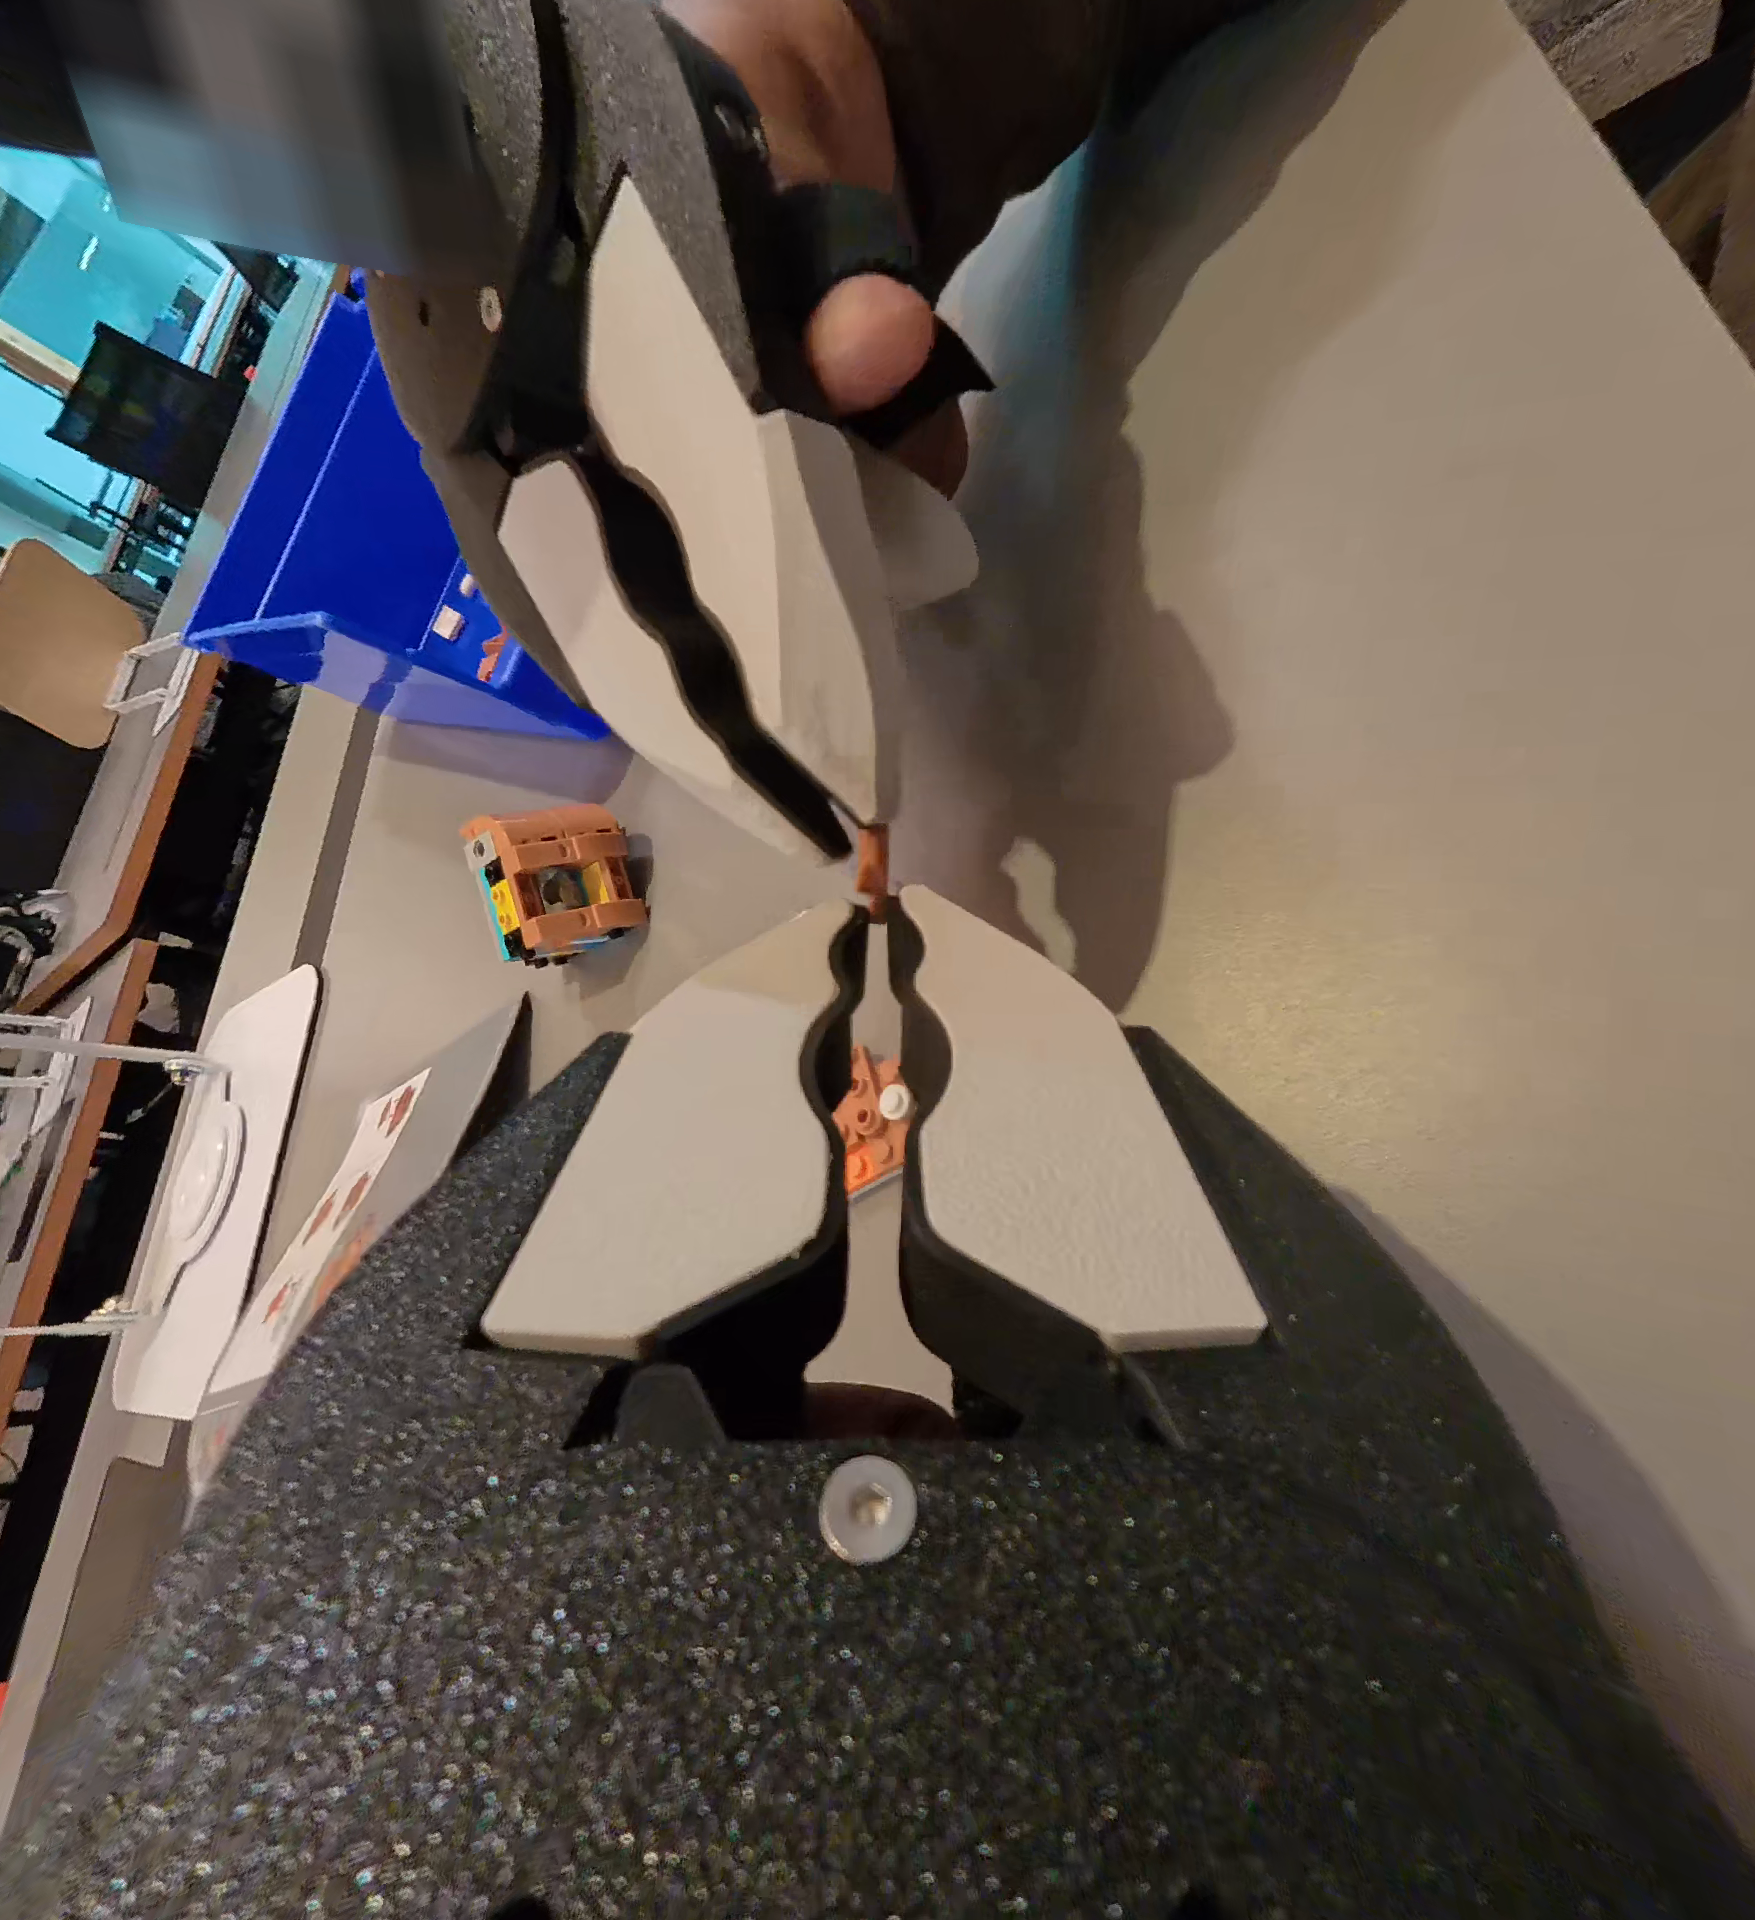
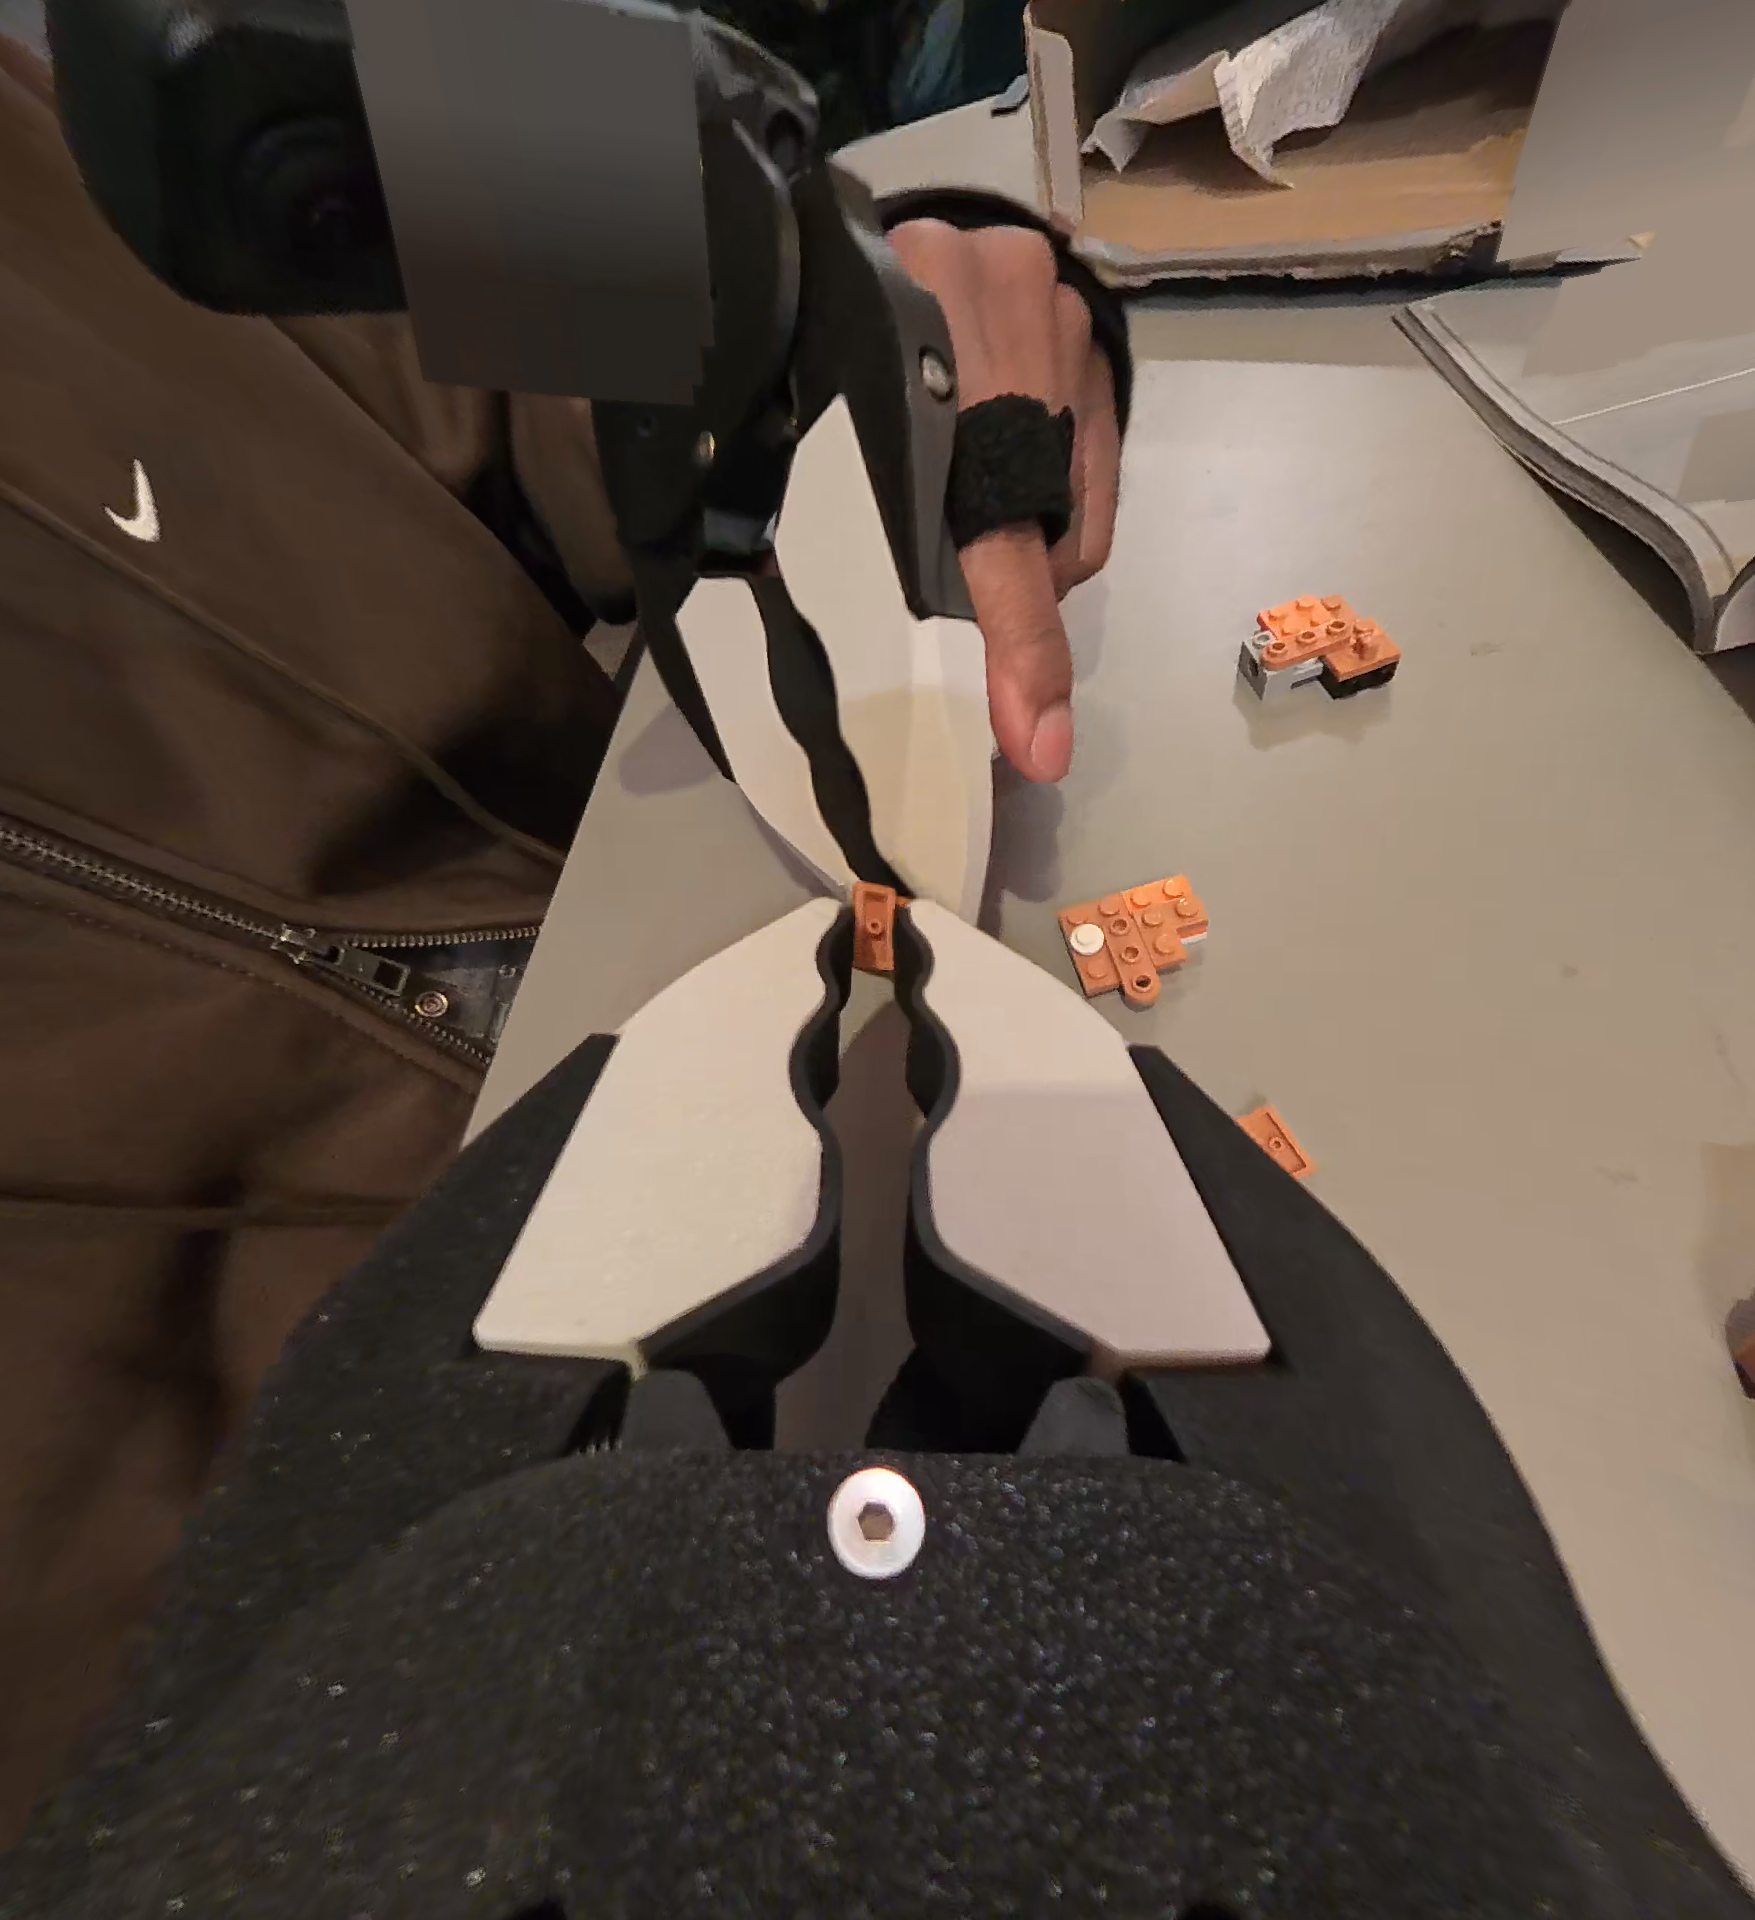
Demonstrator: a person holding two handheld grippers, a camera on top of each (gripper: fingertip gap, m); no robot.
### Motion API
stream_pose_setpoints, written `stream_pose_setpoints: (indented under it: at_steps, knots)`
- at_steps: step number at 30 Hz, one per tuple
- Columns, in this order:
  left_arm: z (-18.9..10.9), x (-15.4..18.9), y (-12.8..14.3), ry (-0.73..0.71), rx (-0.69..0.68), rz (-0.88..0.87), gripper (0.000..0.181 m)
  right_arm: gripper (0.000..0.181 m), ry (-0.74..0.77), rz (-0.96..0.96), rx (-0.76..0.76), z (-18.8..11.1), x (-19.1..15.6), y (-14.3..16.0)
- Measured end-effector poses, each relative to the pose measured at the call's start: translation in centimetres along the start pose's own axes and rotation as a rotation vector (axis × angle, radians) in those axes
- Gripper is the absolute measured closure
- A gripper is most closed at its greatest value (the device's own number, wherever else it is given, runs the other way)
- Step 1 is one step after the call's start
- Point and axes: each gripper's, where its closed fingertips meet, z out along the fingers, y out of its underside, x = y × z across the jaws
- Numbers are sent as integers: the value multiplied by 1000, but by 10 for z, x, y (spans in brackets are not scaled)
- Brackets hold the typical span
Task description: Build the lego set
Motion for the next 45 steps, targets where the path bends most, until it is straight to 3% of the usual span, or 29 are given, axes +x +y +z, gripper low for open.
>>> stream_pose_setpoints:
  at_steps: [4, 10, 13, 16, 21, 26, 34, 42, 45]
  knots:
    - [-1, 4, -3, -7, -7, -115, 178, 171, -12, 30, 45, 0, 1, -6]
    - [-10, 2, -19, 2, 127, -511, 178, 162, 79, 110, 181, -9, 16, -24]
    - [-16, -5, -17, -75, 190, -739, 178, 160, 191, 122, 256, -21, 21, -36]
    - [-24, -11, -10, -185, 218, -884, 178, 159, 316, 35, 234, -19, 15, -37]
    - [-27, -10, -3, -316, 129, -858, 178, 154, 444, -32, 225, 0, 6, -34]
    - [-27, -7, -5, -338, 107, -812, 178, 157, 435, 42, 266, 10, 2, -29]
    - [-38, -8, -33, -181, 390, -947, 178, 162, 81, 301, 452, 2, -19, -40]
    - [-38, 0, -38, -107, 390, -907, 176, 178, 3, 354, 455, 4, -22, -39]
    - [-42, 3, -31, -109, 307, -766, 154, 178, -22, 383, 399, 6, -21, -31]
